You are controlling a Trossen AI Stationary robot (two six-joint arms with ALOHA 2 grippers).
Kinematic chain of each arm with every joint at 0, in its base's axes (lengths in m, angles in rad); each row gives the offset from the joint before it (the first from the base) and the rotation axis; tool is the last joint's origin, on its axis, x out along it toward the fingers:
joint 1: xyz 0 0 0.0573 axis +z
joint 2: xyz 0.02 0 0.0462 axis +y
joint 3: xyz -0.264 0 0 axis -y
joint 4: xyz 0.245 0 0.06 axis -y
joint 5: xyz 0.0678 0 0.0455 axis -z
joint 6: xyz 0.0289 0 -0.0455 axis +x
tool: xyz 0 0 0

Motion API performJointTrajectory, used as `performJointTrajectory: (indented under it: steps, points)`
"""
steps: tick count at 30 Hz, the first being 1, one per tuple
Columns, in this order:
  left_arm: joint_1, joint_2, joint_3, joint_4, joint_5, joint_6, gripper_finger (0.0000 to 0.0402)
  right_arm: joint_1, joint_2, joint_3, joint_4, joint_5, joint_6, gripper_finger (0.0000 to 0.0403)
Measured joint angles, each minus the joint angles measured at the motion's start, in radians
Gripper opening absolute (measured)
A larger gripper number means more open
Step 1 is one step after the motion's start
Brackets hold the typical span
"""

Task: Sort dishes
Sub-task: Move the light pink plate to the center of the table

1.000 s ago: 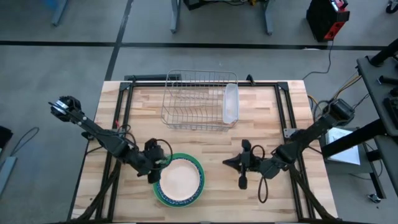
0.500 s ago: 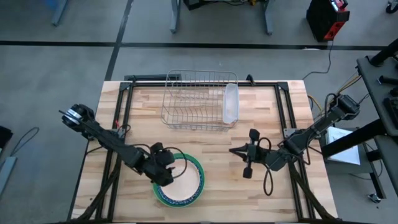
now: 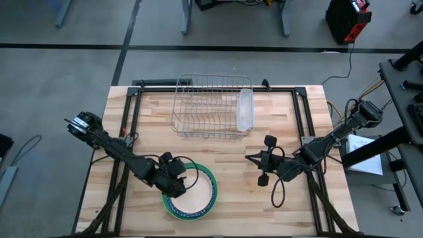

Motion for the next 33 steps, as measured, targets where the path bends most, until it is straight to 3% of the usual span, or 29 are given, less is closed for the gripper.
performJointTrajectory:
  steps: [5, 8, 12, 16, 23, 27, 33]
  points:
    - [0.001, -0.019, 0.036, -0.040, 0.010, 0.000, 0.0192, -0.043, -0.002, 0.000, 0.014, -0.066, -0.145, 0.0000]
    - [0.002, -0.026, 0.103, -0.105, 0.008, 0.000, 0.0192, -0.061, -0.003, 0.000, 0.049, -0.071, -0.212, 0.0000]
    - [0.002, -0.023, 0.215, -0.191, -0.003, 0.017, 0.0192, -0.080, -0.004, -0.004, 0.132, -0.164, -0.282, 0.0000]
    - [0.002, -0.023, 0.307, -0.216, -0.118, 0.104, 0.0192, -0.090, -0.005, -0.021, 0.204, -0.267, -0.329, 0.0000]
    - [0.005, -0.023, 0.380, -0.217, -0.299, 0.190, 0.0192, -0.090, -0.005, -0.084, 0.352, -0.309, -0.376, 0.0000]
    - [0.005, -0.023, 0.368, -0.216, -0.383, 0.181, 0.0192, -0.089, -0.005, -0.144, 0.485, -0.377, -0.400, 0.0000]
    - [0.008, -0.018, 0.352, -0.208, -0.514, 0.106, 0.0192, -0.089, -0.005, -0.222, 0.600, -0.377, -0.403, 0.0000]
